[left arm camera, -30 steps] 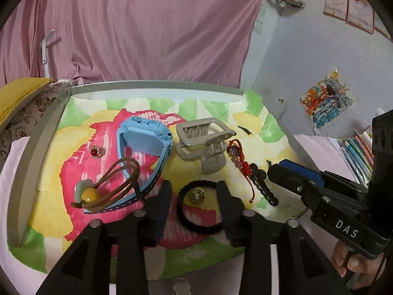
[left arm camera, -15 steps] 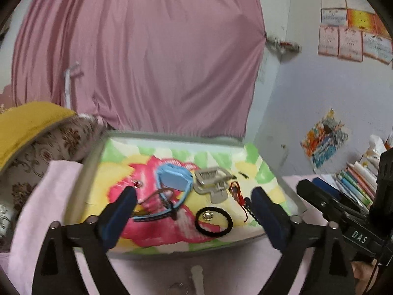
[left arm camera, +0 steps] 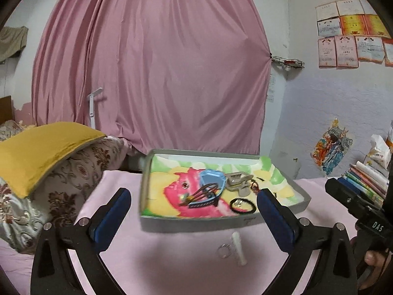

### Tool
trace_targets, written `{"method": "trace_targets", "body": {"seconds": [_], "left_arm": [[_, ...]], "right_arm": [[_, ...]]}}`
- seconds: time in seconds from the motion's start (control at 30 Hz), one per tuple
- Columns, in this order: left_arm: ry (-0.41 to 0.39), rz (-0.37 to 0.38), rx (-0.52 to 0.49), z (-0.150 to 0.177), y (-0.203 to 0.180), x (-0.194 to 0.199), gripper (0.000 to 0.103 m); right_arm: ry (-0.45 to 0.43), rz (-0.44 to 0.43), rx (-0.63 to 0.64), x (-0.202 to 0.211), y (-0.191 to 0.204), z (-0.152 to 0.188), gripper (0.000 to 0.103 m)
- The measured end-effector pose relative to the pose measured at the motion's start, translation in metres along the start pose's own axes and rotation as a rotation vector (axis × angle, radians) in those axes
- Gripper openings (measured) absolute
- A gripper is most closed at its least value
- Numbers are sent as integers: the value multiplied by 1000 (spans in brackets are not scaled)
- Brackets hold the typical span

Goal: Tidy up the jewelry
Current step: 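Withdraw both tools toward the silver ring and white hair clip, then grasp the white hair clip with the right tool while the left tool grasps the silver ring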

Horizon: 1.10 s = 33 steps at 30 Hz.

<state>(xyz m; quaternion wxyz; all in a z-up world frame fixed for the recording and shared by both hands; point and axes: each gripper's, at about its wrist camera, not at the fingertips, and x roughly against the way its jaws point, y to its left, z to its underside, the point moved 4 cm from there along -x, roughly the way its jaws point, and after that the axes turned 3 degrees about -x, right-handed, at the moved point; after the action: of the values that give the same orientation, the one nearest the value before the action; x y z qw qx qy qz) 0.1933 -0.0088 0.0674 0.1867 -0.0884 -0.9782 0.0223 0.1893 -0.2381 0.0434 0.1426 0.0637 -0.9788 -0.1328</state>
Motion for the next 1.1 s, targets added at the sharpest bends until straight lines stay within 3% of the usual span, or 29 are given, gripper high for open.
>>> {"method": "trace_targets", "body": {"seconds": [0.17, 0.3, 0.5, 0.63, 0.73, 0.8, 0.93, 1.0, 1.1], "left_arm": [[59, 3, -35, 13, 14, 4, 103], [146, 37, -34, 24, 23, -7, 103], [269, 72, -6, 38, 29, -27, 100], [359, 99, 17, 49, 31, -42, 89], [416, 134, 30, 56, 30, -50, 77], [443, 155, 34, 59, 29, -55, 65], [483, 182, 43, 63, 26, -63, 59], [496, 185, 47, 64, 26, -65, 57], [501, 191, 43, 65, 24, -67, 53]], "right_arm": [[80, -44, 38, -2, 16, 16, 102], [265, -73, 91, -23, 27, 35, 102], [443, -87, 192, -47, 39, 59, 102], [528, -118, 240, -61, 51, 71, 101], [571, -125, 290, -72, 60, 77, 91], [609, -143, 303, -77, 66, 81, 79], [655, -157, 323, -89, 73, 86, 77], [666, -146, 338, -94, 75, 88, 68], [671, -140, 337, -99, 75, 87, 63]]}}
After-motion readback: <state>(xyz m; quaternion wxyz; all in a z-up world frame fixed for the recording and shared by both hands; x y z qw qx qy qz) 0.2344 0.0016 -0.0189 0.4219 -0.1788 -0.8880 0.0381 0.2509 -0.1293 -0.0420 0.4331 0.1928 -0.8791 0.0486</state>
